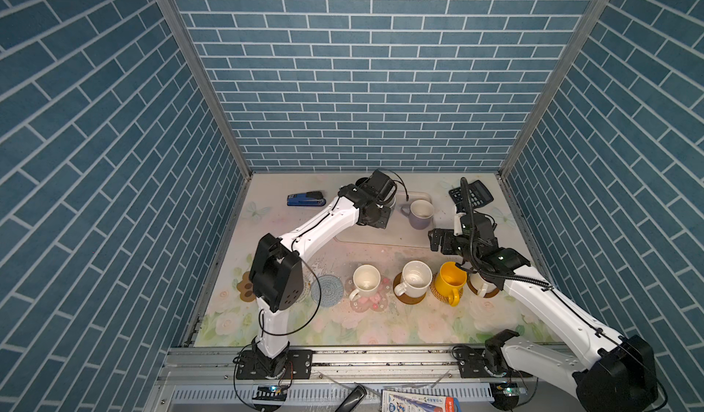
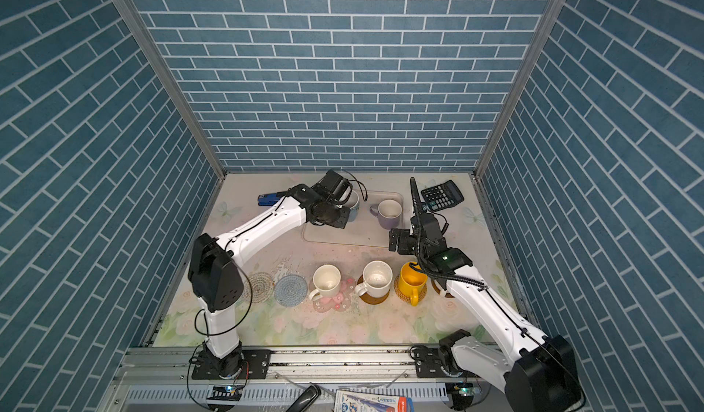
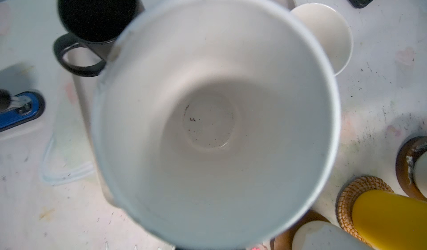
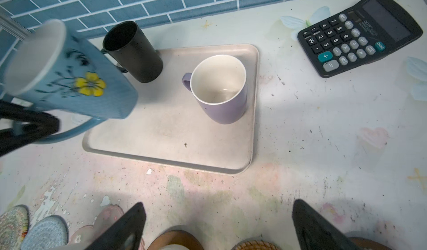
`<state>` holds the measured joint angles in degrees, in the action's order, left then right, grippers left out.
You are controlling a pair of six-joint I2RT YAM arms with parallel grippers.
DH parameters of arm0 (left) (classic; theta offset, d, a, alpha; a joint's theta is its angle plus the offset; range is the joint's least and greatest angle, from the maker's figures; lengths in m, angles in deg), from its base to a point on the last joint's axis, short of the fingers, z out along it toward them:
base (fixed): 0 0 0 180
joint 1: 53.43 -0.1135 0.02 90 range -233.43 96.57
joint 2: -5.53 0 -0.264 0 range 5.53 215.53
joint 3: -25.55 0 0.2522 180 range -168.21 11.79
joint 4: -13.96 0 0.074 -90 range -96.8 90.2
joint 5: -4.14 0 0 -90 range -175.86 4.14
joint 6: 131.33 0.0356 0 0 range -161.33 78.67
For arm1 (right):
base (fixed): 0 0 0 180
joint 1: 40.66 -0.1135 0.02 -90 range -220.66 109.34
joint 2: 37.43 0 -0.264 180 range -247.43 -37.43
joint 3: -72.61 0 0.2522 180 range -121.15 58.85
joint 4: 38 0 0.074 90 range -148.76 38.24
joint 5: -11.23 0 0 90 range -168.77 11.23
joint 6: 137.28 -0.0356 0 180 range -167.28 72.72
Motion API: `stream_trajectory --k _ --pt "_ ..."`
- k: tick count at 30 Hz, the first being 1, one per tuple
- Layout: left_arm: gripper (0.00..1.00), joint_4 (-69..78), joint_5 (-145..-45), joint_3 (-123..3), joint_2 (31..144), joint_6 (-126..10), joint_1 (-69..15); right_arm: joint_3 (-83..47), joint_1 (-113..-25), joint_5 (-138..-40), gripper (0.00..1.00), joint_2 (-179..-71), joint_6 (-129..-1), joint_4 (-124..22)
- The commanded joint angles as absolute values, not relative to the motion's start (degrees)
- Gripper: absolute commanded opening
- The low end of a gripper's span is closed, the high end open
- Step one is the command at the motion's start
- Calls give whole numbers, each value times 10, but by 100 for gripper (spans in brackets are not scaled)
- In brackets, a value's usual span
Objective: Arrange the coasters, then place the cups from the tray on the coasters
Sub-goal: 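Carry the light-blue floral mug toward the robot over the coaster row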
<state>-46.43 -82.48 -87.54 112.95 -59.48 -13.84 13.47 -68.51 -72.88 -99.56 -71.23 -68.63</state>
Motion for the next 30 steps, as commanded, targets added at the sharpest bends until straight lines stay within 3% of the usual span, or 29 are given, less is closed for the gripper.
stream_trajectory --k 1,17,30 --pt "0 -450 -783 -831 1079 -620 -145 105 -696 -708 99 -1004 -694 -695" --pt "0 -436 -742 -530 799 -700 -146 52 -759 -673 99 -1066 -693 -676" --pt "0 -430 -772 -360 654 -755 -145 -13 -800 -667 99 -1143 -683 -668"
